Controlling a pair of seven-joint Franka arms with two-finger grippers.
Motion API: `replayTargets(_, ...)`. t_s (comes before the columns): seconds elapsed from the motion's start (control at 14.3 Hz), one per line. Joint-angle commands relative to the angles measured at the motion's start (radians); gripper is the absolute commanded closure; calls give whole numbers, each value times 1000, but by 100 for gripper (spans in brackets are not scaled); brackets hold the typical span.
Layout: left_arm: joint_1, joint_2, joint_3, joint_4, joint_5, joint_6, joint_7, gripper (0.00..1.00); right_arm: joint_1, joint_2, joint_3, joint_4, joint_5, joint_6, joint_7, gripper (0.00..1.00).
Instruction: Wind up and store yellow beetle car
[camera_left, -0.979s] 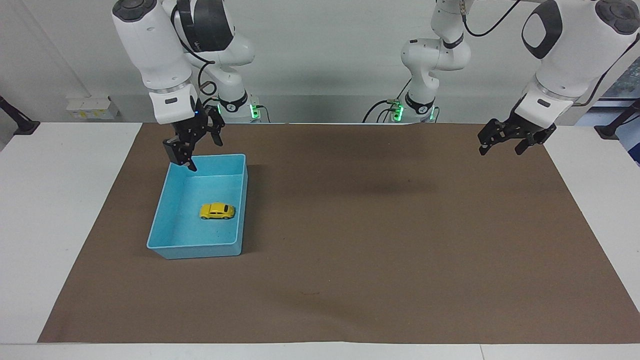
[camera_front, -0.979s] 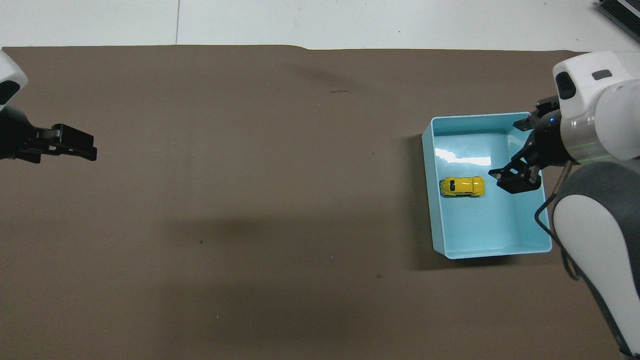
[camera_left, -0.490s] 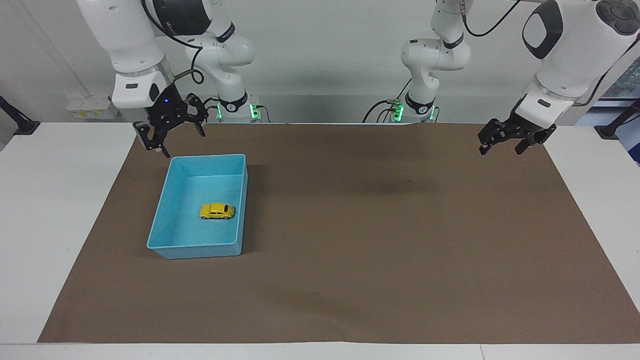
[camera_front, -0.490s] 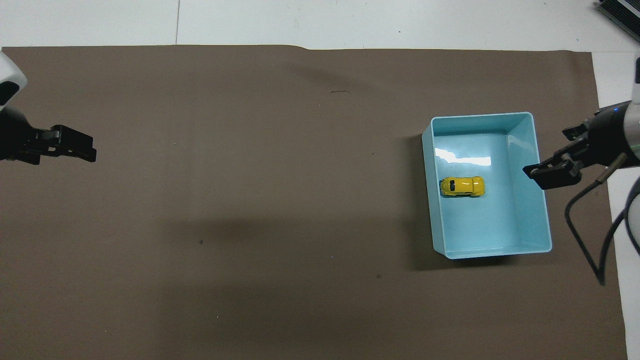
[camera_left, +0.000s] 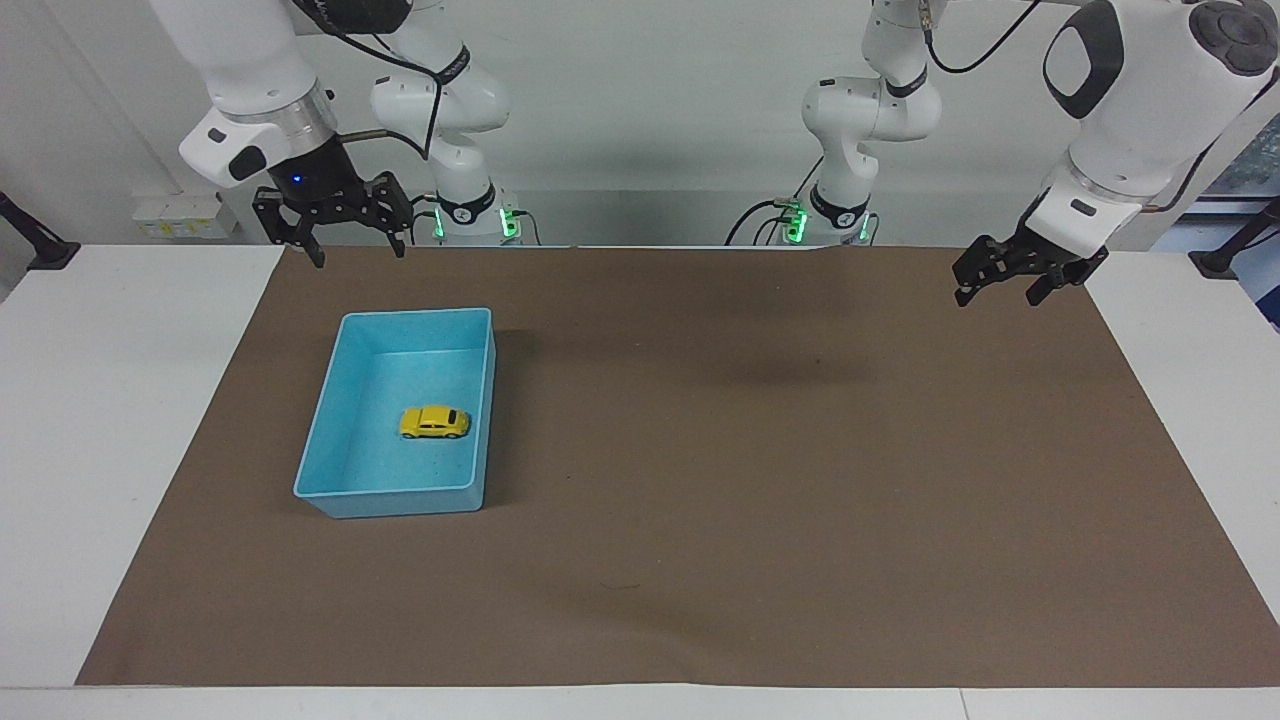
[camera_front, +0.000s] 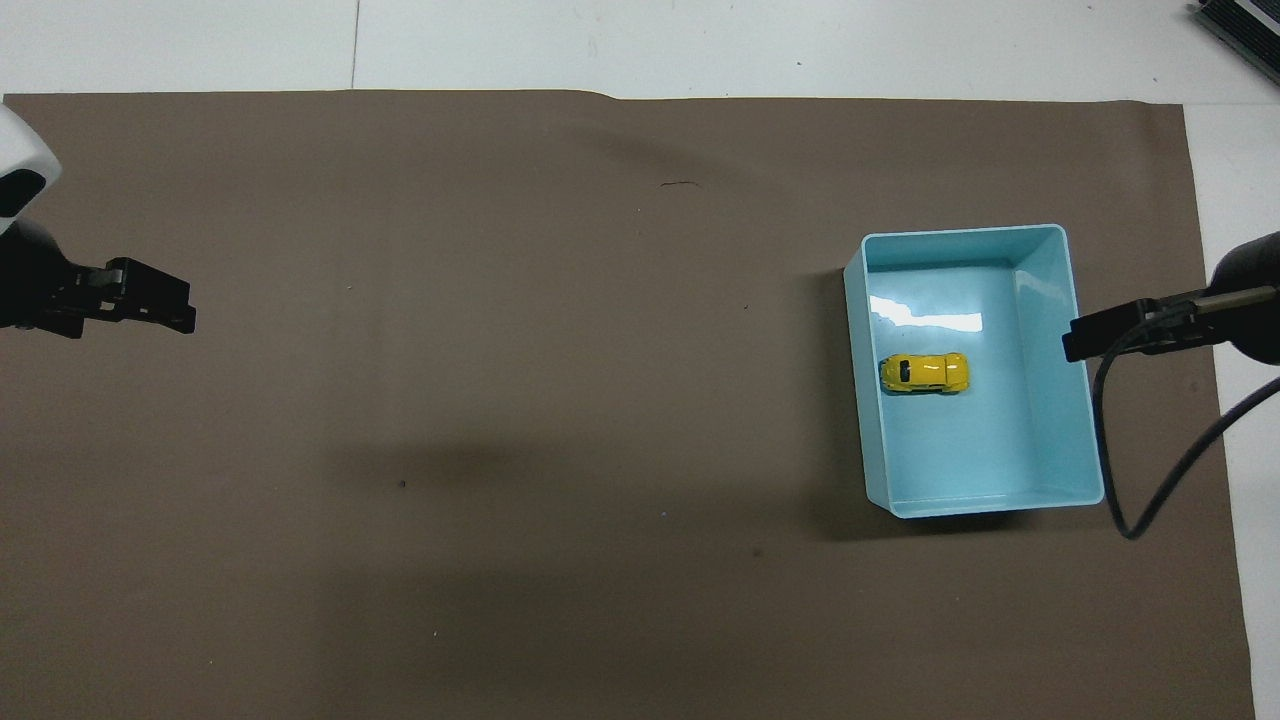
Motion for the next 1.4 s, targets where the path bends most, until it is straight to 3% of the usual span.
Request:
replayTargets(0.0,3,-5,-6,2,-12,-19,10,0,-21,2,34,18,-66,-63,105,0)
replayTargets(0.77,2,-5,-12,2,-12,-34,9,0,-22,3,34,44,-60,-59,105,0)
replayTargets(0.98,3,-5,-12,7,-12,-35,9,0,-24,3,19,44,22,-59,102,0)
replayTargets(1.33,3,-3,-12,8,2,-32,14,0,-12,3,20,41,27,-31,107,0)
